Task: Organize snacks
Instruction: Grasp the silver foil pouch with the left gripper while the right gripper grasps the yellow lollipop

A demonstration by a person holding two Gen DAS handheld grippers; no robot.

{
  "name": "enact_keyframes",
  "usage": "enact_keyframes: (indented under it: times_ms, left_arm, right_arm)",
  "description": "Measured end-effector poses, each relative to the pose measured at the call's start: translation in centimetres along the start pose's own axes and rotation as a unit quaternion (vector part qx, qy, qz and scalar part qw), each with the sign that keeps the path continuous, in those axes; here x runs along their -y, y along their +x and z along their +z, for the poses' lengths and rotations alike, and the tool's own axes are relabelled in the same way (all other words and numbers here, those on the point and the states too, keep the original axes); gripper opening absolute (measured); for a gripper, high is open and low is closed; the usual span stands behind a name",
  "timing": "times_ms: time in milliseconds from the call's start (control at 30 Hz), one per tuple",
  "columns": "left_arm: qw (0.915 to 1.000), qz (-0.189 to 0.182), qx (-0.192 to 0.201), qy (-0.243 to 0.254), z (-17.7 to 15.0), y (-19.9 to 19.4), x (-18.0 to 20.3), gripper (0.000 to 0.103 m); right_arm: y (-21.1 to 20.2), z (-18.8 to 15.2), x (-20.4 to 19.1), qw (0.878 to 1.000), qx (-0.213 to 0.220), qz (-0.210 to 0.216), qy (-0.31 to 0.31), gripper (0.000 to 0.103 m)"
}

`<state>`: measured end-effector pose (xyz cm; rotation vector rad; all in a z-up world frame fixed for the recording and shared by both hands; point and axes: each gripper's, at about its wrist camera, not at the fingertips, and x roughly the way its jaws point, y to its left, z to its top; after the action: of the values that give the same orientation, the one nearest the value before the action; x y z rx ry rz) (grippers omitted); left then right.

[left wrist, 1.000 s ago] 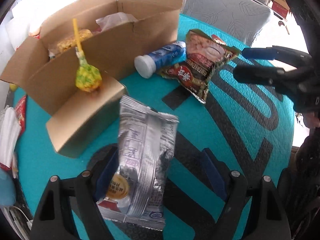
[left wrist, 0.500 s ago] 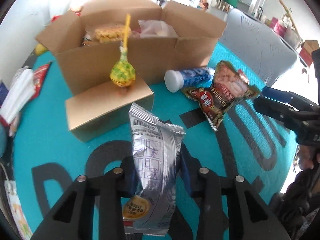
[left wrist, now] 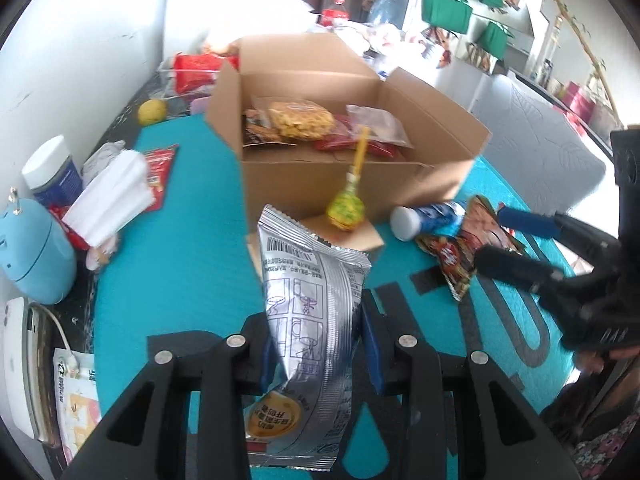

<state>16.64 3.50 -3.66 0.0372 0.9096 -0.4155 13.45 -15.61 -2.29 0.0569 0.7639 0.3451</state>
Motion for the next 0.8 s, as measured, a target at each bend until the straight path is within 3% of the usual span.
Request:
enact_keyframes:
  times_ms: [300, 800]
  left_arm:
    - [0.9992, 0.013, 0.007, -0.038, 0.4, 0.6, -3.4, 0.035]
    - [0.9979, 0.015, 0.003, -0.063, 0.8, 1.3, -5.2, 0.035]
  right_arm:
    - [4.6, 1.2, -2.0, 1.0, -0.011, 0.024, -0.009, 0.068]
    - [9.2, 2.9, -3.0, 0.998, -0.024, 0.051, -0.021, 0.042]
